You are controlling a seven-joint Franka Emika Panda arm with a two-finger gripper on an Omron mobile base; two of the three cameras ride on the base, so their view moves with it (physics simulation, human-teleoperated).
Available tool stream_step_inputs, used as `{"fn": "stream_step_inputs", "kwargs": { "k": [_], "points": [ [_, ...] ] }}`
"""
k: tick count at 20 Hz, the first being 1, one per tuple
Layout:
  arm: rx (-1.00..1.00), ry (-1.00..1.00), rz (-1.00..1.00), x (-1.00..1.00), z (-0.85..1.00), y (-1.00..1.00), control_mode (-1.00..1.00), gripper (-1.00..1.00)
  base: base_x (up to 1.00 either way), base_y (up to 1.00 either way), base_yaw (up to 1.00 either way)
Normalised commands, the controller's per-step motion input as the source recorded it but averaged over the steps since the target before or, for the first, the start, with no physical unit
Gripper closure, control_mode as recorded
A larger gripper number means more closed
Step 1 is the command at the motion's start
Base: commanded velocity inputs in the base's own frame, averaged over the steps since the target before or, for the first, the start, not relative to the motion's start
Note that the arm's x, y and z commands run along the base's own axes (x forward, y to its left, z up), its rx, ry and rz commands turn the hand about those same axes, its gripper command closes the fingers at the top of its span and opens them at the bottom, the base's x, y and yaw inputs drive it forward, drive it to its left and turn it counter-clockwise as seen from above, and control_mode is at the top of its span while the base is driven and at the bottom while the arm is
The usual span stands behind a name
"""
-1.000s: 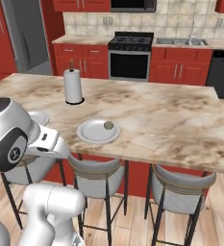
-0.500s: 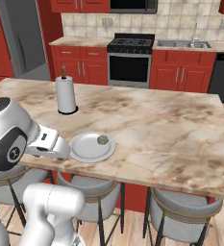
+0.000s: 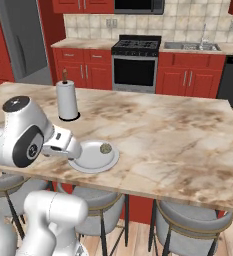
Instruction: Place two dumplings into each of the tupperware containers and then place the containers in the fridge.
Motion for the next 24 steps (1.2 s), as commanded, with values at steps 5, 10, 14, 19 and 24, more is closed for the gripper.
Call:
{"fn": "stream_step_inputs", "kwargs": {
  "k": [5, 10, 14, 19, 24],
  "points": [
    [0.14, 0.11, 0.0, 1.0, -0.03, -0.12, -1.0, -1.0, 0.0, 0.0, 0.0],
    [0.07, 0.12, 0.0, 1.0, -0.29, -0.01, -1.0, -1.0, 0.0, 0.0, 0.0],
    [0.0, 0.02, 0.0, 0.92, -0.69, 0.0, -1.0, -1.0, 0.0, 0.0, 0.0],
    [-0.01, 0.0, 0.0, 0.91, -0.77, -0.04, -1.0, -1.0, 0.0, 0.0, 0.0],
    [0.0, 0.0, 0.0, 0.82, -0.7, -0.26, -1.0, -1.0, 0.0, 0.0, 0.0]
  ]
}}
